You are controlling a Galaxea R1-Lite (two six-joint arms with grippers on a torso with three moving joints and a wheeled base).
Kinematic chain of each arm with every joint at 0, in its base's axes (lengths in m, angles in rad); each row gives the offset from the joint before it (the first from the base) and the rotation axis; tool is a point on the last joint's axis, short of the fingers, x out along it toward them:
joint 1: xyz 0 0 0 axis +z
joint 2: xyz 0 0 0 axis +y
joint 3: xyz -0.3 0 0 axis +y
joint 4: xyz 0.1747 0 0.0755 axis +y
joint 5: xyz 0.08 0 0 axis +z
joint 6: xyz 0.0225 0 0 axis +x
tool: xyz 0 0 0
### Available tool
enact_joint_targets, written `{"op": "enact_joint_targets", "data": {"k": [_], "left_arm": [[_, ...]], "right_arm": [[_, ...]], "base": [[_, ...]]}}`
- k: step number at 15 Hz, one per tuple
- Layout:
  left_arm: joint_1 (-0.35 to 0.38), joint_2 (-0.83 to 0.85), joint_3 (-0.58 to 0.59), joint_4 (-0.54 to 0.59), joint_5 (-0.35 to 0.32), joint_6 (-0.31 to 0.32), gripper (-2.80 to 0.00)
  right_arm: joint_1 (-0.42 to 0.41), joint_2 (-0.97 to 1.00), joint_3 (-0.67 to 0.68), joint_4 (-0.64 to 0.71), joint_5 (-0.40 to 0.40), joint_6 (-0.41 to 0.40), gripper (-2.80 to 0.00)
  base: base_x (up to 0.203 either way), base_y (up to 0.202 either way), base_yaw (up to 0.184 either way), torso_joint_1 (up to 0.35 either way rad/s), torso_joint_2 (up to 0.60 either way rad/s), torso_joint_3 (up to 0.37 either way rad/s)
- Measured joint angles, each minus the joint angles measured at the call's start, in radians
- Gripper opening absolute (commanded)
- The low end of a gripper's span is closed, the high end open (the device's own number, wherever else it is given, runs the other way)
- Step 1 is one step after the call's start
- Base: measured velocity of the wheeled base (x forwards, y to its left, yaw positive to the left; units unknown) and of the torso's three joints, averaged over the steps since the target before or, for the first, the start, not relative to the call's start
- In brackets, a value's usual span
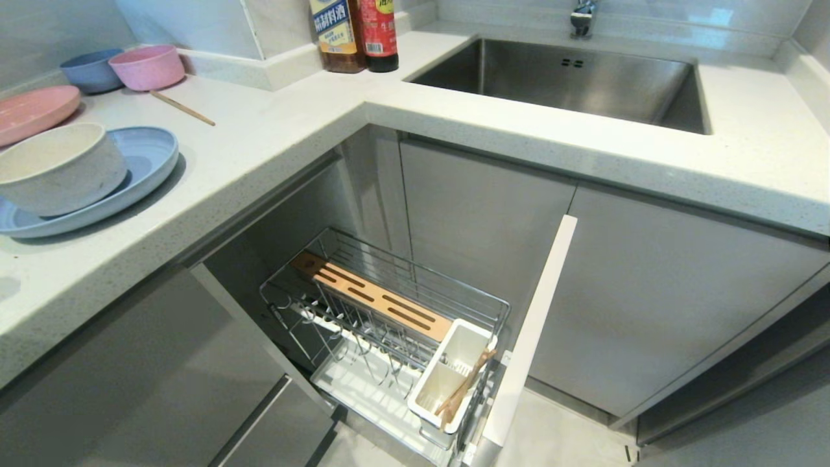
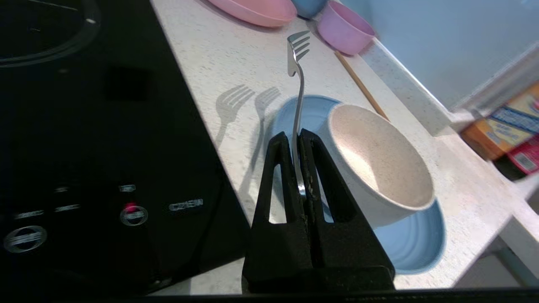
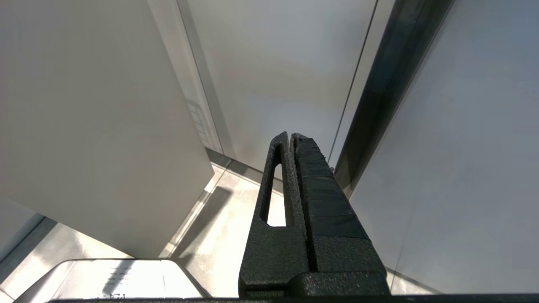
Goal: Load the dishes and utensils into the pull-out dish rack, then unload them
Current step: Take the chopsticks out of the cupboard
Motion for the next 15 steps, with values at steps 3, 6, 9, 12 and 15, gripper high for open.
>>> {"op": "enact_joint_targets", "data": {"k": [3,6,9,12,15], "left_arm": [[-0.007,0.011,0.010,-0.002,-0.052,-0.003,-2.80],[-0.013,0.017,0.018,-0.003,-0.069,-0.032,-2.80],[-0.016,0.025,0.025,-0.021,-0.077,-0.050,-2.80],[-0.017,0.034,0.034,-0.034,-0.116,-0.062,-2.80],[-0.017,0.042,0.036,-0.032,-0.151,-0.076,-2.80]], "right_arm": [[0.000,0.000,0.000,0.000,0.000,0.000,-2.80],[0.000,0.000,0.000,0.000,0.000,0.000,-2.80],[0.000,0.000,0.000,0.000,0.000,0.000,-2.80],[0.000,0.000,0.000,0.000,0.000,0.000,-2.80],[0.000,0.000,0.000,0.000,0.000,0.000,-2.80]], "base": [[0.000,0.000,0.000,0.000,0.00,0.000],[0.000,0.000,0.000,0.000,0.00,0.000],[0.000,0.000,0.000,0.000,0.00,0.000],[0.000,0.000,0.000,0.000,0.00,0.000],[0.000,0.000,0.000,0.000,0.00,0.000]]}}
